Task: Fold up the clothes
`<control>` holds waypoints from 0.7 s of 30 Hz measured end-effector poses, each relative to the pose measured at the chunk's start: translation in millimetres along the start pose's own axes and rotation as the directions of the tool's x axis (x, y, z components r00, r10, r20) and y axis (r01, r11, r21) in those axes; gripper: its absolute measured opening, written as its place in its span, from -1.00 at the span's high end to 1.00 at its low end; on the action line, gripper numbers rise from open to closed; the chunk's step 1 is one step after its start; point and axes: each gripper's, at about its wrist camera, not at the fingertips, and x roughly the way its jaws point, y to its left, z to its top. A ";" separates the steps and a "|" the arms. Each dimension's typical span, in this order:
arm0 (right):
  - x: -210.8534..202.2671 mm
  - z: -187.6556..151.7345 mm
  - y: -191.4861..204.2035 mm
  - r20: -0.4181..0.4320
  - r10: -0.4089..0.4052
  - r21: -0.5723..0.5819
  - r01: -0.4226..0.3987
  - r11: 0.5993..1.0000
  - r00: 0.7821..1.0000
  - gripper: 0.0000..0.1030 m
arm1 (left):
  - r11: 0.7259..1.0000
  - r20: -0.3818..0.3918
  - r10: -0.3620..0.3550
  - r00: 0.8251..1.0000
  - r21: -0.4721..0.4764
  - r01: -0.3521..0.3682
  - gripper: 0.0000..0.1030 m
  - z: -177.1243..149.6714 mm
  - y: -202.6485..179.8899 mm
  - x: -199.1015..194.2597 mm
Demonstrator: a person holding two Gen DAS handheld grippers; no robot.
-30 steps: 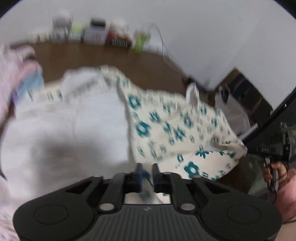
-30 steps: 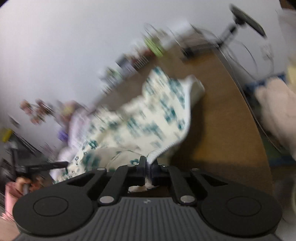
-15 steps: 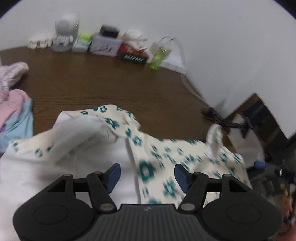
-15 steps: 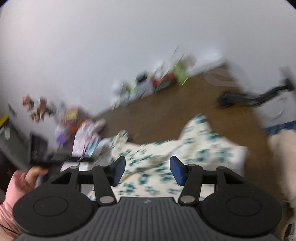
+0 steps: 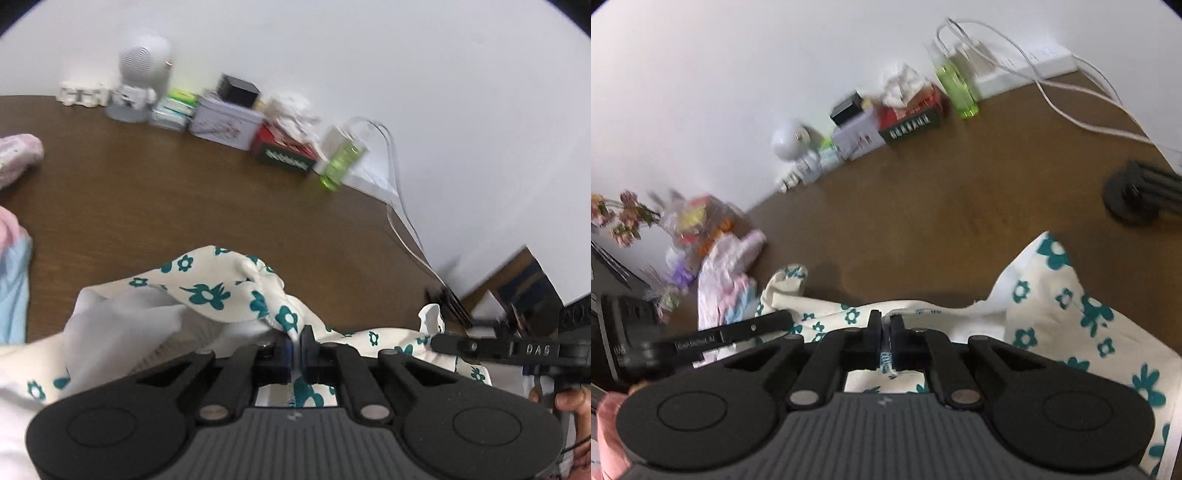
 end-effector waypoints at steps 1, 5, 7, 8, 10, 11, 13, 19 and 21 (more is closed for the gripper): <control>10.0 2.3 -1.3 -0.008 -0.012 -0.014 0.012 1.000 1.000 0.92 | 1.000 0.006 0.012 1.000 -0.021 -0.012 0.92 0.3 3.6 5.8; 36.1 -0.7 -9.7 0.050 0.018 0.002 -0.018 1.000 0.999 0.87 | 0.992 0.051 0.015 0.999 -0.127 -0.008 0.92 -4.1 22.7 14.7; 36.2 0.1 -13.5 0.097 0.061 0.043 -0.066 0.997 0.993 0.52 | 0.988 0.067 0.006 0.998 -0.156 0.004 0.90 -6.8 27.6 14.9; 35.3 1.4 -13.2 0.104 0.065 0.052 -0.071 0.996 0.992 0.24 | 0.987 0.065 0.012 0.998 -0.160 -0.002 0.89 -7.3 30.3 12.7; 25.9 4.1 -12.0 0.085 0.039 0.061 -0.044 0.997 0.996 -0.29 | 0.987 0.057 0.026 0.998 -0.162 -0.017 0.83 -6.9 34.5 9.2; 17.7 2.7 -11.0 0.081 0.025 0.055 -0.030 0.998 0.996 -0.29 | 0.986 0.054 0.029 0.998 -0.164 -0.020 0.83 -6.2 35.2 9.5; -8.5 -8.2 -7.9 0.090 -0.006 -0.012 0.007 1.000 0.996 -0.28 | 0.983 0.049 0.019 0.999 -0.183 -0.010 0.83 -6.3 38.0 10.6; -45.9 -75.1 10.9 0.026 -0.245 -0.316 0.240 0.918 0.969 -0.27 | 0.980 0.061 0.008 0.998 -0.197 0.004 0.83 -0.7 36.9 18.1; -36.8 -91.0 11.2 0.000 -0.307 -0.368 0.286 0.885 0.952 -0.13 | 0.983 0.074 0.024 0.997 -0.183 -0.010 0.89 -1.2 33.4 18.4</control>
